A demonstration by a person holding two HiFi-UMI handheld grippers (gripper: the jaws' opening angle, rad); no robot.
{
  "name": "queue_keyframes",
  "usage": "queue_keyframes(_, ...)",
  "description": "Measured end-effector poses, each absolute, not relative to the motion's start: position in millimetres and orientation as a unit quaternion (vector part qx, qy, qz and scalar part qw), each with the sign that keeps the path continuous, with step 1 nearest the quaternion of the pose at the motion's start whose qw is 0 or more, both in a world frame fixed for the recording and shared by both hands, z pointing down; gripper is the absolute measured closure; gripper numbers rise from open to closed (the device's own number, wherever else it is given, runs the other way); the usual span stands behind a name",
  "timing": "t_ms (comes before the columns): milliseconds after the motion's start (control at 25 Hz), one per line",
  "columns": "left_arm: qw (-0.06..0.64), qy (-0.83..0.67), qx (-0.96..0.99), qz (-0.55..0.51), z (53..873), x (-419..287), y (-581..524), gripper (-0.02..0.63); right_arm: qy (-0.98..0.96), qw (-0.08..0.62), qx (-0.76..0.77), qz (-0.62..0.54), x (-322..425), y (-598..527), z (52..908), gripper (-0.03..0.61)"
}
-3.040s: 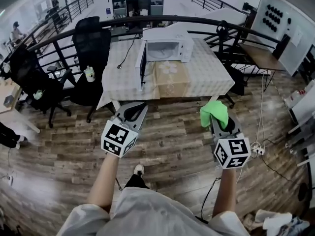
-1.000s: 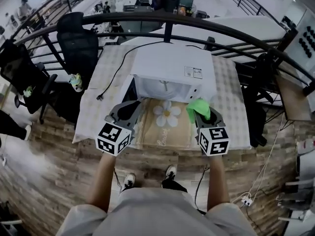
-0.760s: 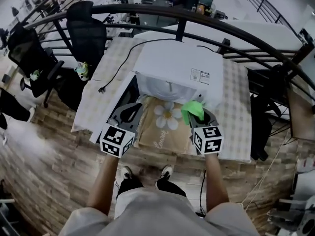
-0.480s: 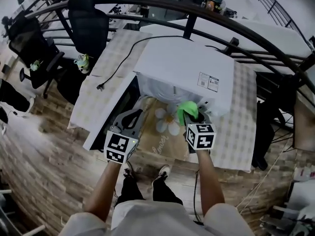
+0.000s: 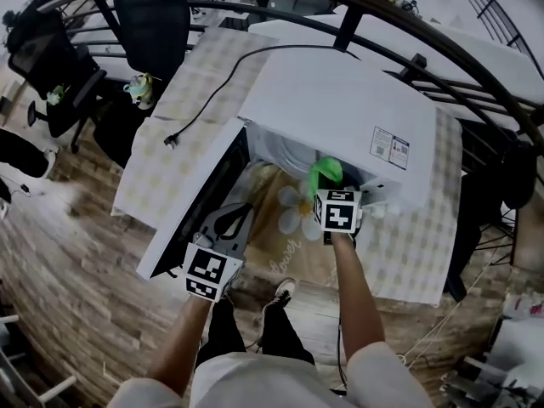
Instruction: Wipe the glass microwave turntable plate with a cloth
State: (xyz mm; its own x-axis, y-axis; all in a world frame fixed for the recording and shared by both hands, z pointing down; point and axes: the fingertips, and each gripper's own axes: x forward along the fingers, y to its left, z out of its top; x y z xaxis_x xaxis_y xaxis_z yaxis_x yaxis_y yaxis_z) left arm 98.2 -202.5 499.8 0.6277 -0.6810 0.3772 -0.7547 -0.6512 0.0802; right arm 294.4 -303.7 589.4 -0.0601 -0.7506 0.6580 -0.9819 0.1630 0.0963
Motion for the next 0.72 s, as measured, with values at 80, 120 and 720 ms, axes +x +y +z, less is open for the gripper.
queue_keyframes(80, 0.119, -0.395, 0.896, 0.161, 502, 100, -198, 0.595, -0.696, 0.314, 0.62, 0.183, 294, -309, 593, 0.448)
queue_keyframes(120, 0.121, -0.393, 0.897, 0.162, 503, 101, -196, 0.595, -0.695, 0.321, 0.618, 0.177, 292, -311, 594, 0.448)
queue_keyframes(720, 0.136, -0.388, 0.897, 0.161, 509, 97, -180, 0.595, -0.785, 0.262, 0.529, 0.189, 193, -325, 586, 0.446)
